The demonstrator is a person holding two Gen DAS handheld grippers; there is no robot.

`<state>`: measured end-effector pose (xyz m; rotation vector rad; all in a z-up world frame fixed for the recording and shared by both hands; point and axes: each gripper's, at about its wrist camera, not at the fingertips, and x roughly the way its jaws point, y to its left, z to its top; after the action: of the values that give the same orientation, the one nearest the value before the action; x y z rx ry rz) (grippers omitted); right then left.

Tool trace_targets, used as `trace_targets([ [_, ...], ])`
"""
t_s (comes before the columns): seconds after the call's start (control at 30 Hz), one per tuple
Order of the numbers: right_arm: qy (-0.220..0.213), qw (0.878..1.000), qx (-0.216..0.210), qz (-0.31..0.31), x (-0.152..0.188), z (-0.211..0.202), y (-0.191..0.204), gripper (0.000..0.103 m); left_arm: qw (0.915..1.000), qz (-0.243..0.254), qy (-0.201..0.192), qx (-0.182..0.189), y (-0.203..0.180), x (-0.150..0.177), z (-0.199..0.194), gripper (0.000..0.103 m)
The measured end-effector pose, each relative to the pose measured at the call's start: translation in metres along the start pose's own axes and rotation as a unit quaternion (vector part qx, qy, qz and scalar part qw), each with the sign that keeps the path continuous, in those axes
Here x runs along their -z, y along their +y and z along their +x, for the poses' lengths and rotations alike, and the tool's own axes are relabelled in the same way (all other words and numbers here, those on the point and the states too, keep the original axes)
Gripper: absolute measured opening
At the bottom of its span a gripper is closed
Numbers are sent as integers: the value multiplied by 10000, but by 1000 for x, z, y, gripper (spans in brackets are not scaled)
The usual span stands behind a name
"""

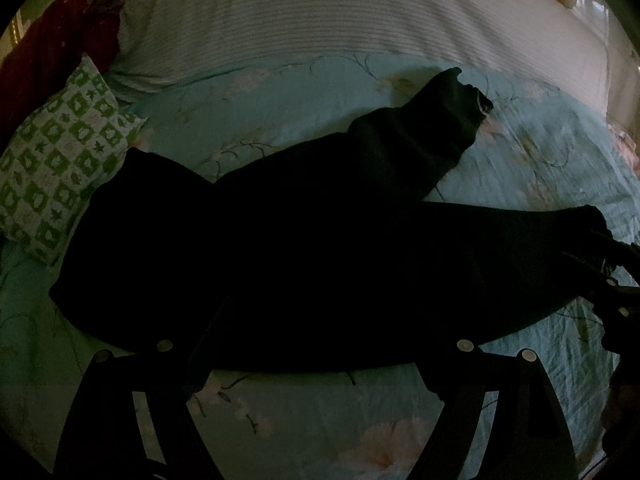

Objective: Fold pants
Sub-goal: 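Move the right tool toward the cuff of the black pants leg, then close the right tool on the pants leg cuff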

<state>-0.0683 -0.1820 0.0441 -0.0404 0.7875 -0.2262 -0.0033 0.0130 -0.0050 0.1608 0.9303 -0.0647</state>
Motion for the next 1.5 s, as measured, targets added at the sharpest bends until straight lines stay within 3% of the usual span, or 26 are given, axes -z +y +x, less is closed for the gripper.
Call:
trace_targets([
  [0.4,-126,9998,-105,138,-4,-1,-3,96,9999,51,70,-56,-4,-3,6,83],
  [0.47,-193,9998,33,40,-5,-1,-4,96,9999,121,88,-77,-5,-5,8,83],
  [0.73,-252,9991,-212,258,-20,4,-16,91,9974,709,129,-88,-17,-29,20,83],
  [0.93,-217,9962,-338,777,-47,14,-41,84,9949,986,207,80,-31,-64,36,83],
  [1.1,-145,9904,-395,1314,-77,30,-72,68,9911,1307,168,160,-56,-91,52,83],
  [1.33,-22,9766,-657,2049,-111,62,-109,65,9844,1675,394,359,-78,-118,90,82],
  [1.5,177,9667,-898,2389,-128,96,-124,65,9751,1989,729,664,-85,-125,116,77],
])
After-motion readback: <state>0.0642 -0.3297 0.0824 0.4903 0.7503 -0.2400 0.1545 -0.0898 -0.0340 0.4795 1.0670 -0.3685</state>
